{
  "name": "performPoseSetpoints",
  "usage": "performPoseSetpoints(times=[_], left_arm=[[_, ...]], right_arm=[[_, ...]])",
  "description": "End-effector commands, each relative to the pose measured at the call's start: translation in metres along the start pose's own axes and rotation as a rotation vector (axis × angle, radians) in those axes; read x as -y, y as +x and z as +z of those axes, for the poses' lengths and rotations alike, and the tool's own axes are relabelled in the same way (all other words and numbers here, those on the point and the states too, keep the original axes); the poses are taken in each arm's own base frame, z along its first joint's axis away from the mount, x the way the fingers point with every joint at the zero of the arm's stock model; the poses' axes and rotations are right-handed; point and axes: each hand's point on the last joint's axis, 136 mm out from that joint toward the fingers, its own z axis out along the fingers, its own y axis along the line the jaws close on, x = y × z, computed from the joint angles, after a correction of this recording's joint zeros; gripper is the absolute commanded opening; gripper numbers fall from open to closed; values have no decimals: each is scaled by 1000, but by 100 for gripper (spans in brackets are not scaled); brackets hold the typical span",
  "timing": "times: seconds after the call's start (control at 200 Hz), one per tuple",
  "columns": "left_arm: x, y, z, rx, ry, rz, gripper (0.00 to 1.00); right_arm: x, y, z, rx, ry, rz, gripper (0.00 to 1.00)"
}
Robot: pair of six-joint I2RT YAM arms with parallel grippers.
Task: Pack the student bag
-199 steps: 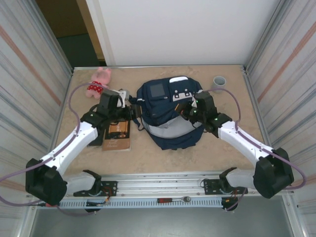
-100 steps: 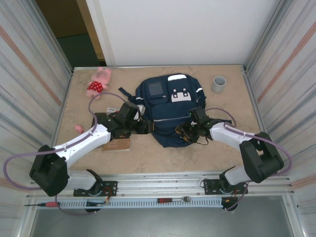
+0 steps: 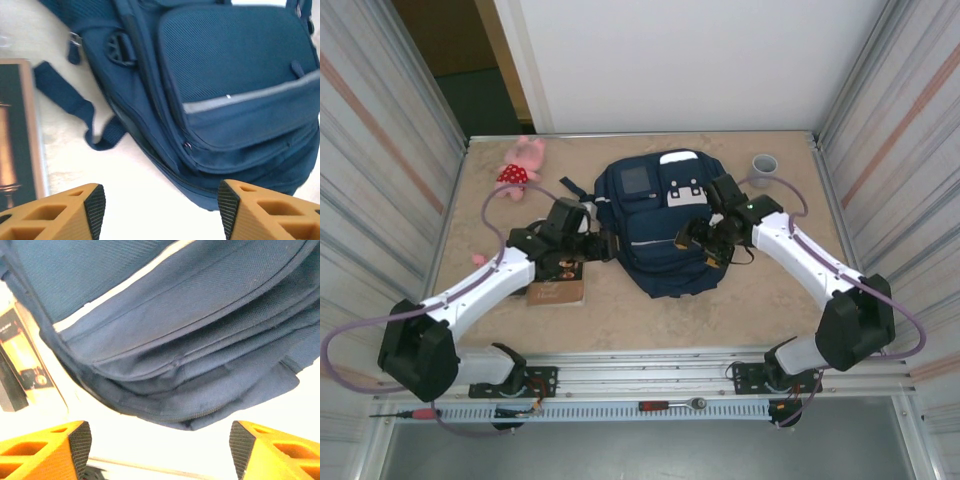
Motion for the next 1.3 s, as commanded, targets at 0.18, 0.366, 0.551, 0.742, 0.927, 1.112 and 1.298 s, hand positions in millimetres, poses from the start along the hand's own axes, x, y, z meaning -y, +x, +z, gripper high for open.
performPoseSetpoints(times=[0.18, 0.366, 0.551, 0.742, 0.927, 1.112, 1.298], left_arm=[[-56, 0, -22, -5, -7, -218, 62], [-97, 0, -35, 14, -84, -275, 62], [-127, 14, -30, -22, -140, -338, 61], [-150, 25, -24, -58, -230, -327, 62], [-171, 30, -17, -100, -277, -347, 62], [-186, 33, -11, -124, -317, -335, 61], [-200, 30, -7, -133, -365, -331, 62]], right_arm=[[-66, 14, -5, 89, -85, -296, 61], [-79, 0, 77, 99, -176, -209, 60], [-16, -4, 140, 44, -19, -85, 60], [-45, -6, 100, 150, -19, -228, 65], [-127, 12, 39, 270, -151, -414, 65], [-168, 43, 52, 230, -299, -448, 64], [-184, 69, 91, 77, -281, -484, 63]])
